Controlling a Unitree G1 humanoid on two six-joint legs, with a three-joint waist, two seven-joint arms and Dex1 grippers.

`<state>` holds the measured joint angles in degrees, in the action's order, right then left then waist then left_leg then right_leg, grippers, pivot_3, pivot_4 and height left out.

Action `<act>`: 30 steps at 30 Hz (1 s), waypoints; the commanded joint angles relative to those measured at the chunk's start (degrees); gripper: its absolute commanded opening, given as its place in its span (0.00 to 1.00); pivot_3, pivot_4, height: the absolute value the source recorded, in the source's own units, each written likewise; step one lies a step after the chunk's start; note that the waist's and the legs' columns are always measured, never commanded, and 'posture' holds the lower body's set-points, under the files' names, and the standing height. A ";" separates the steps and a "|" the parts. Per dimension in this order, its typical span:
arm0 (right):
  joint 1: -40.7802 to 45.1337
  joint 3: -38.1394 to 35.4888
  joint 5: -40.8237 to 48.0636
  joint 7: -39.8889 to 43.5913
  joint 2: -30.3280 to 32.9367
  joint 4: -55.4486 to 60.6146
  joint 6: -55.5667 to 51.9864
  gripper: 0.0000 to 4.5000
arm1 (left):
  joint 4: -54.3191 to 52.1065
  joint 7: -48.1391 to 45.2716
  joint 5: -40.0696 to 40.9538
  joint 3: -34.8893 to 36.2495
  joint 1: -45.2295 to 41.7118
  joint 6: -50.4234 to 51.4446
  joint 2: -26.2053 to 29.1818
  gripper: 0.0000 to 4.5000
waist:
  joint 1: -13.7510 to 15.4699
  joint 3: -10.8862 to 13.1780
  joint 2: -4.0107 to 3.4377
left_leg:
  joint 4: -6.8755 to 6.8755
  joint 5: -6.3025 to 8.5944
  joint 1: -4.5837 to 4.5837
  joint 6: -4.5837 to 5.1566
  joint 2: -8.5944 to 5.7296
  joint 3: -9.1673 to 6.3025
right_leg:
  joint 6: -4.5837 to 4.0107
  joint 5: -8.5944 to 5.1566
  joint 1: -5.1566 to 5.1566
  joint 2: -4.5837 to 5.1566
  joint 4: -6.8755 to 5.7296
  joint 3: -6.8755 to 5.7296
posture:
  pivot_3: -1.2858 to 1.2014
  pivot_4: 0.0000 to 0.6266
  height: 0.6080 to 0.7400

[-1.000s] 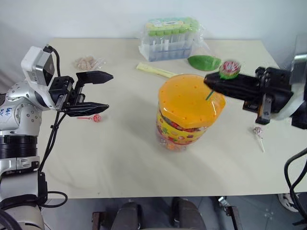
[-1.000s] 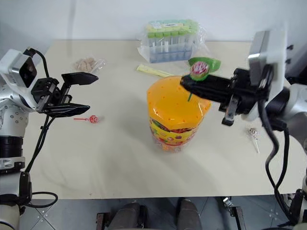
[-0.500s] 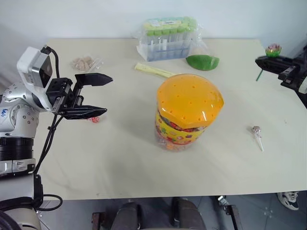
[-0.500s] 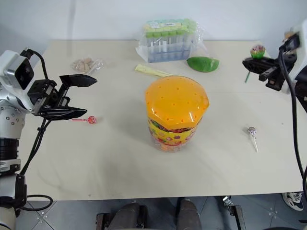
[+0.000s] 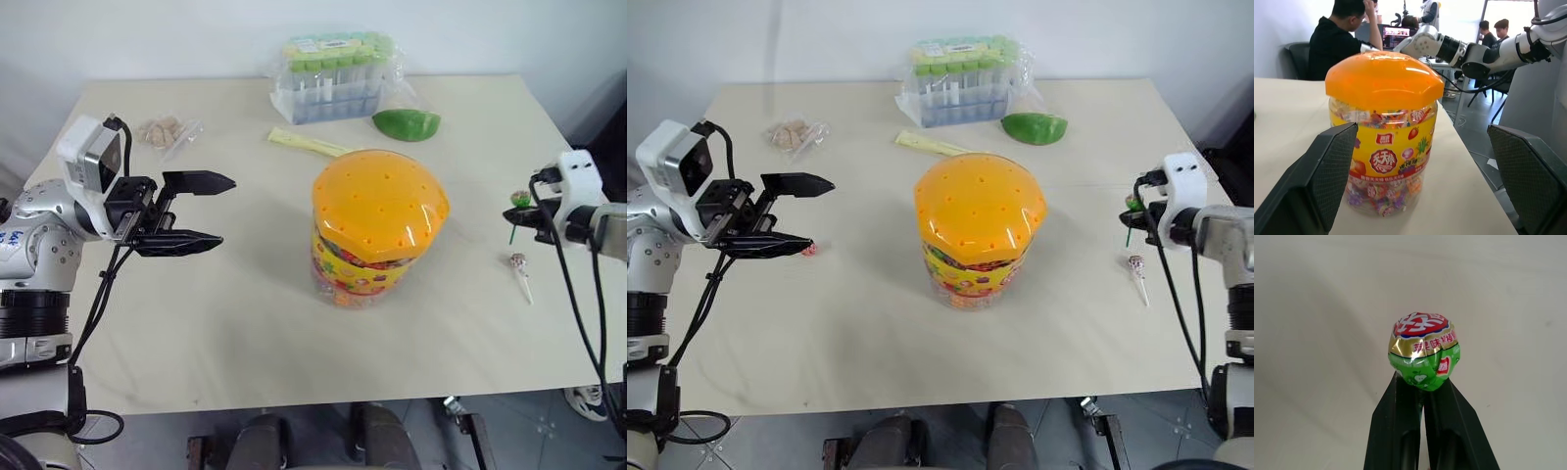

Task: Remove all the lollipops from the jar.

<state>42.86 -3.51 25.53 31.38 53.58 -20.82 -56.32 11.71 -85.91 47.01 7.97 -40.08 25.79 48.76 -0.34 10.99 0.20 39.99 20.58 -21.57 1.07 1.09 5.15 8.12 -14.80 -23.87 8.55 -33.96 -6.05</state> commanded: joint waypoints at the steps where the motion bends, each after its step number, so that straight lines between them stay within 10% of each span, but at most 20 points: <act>1: -1.46 -2.29 -2.24 -1.17 -0.72 -0.26 0.18 0.13 | -2.88 0.46 -0.70 1.99 0.98 1.04 0.83 1.00 | 0.30 0.00 0.00 | 0.00 0.00 0.00 0.00 0.00 -0.01 | 0.00 0.00 0.00 0.00 -0.01 0.00 | 0.52 0.24 1.00; 13: -9.53 -8.47 -0.68 0.11 -1.25 11.54 -2.49 0.97 | -5.37 10.87 -7.07 1.56 2.77 5.22 1.21 1.00 | 0.14 0.00 -0.01 | 0.01 0.00 0.01 -0.02 0.01 -0.01 | 0.01 0.00 0.01 0.00 -0.01 0.00 | 0.52 0.24 1.00; 30: -42.63 -18.52 8.57 36.07 -0.64 41.61 27.56 0.99 | 1.71 11.19 -13.47 2.97 6.06 -0.63 1.41 1.00 | 0.80 0.00 0.01 | 0.03 0.05 0.11 -0.02 -0.04 0.00 | 0.08 0.04 0.15 -0.01 0.07 0.01 | 0.52 0.24 1.00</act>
<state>0.39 -20.58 33.97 64.89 52.75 20.09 -32.49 13.68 -74.05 33.80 8.85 -34.30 26.78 49.17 0.46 10.99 0.20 40.03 20.63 -21.45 1.05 1.05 5.15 8.21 -14.75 -23.70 8.53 -33.89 -6.03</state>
